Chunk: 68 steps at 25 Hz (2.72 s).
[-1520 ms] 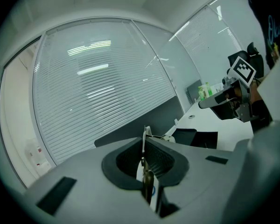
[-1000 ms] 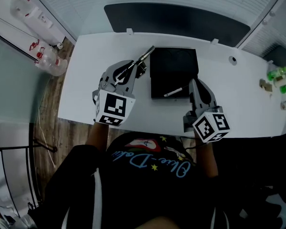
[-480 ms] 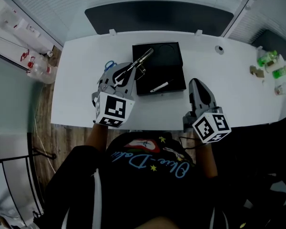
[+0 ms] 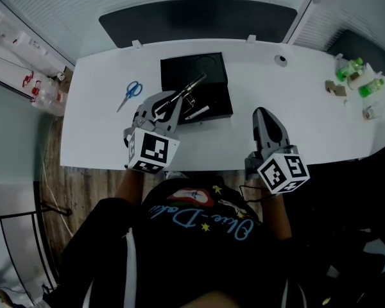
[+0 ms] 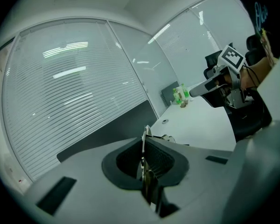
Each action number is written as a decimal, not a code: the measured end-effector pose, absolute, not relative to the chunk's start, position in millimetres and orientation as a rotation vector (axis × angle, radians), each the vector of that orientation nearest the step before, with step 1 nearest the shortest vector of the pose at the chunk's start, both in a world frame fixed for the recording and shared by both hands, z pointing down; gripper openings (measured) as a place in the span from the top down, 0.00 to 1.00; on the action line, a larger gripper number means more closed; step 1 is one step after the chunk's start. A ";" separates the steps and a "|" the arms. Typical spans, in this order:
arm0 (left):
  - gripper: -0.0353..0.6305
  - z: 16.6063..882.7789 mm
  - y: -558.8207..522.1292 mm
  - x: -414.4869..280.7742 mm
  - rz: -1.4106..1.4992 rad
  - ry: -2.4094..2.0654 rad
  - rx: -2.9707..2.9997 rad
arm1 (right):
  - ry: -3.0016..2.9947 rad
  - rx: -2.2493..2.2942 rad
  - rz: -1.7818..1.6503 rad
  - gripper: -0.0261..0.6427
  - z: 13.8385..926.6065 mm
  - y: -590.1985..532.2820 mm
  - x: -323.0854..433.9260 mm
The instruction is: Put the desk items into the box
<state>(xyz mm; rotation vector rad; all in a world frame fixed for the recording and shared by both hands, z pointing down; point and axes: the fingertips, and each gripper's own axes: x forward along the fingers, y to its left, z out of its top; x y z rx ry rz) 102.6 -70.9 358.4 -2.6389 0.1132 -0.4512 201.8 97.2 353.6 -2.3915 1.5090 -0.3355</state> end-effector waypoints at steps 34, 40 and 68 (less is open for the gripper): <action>0.92 445.6 -53.0 140.2 -0.641 -0.192 -2.488 | 1.339 -2.525 -0.396 0.93 365.1 121.2 215.8; 0.92 466.2 -48.8 146.7 -0.672 -0.256 -2.422 | 1.286 -2.566 -0.400 0.93 363.3 131.4 215.6; 0.92 523.2 -72.8 179.2 -0.779 -0.286 -2.306 | 1.132 -2.641 -0.404 0.93 362.6 152.8 221.1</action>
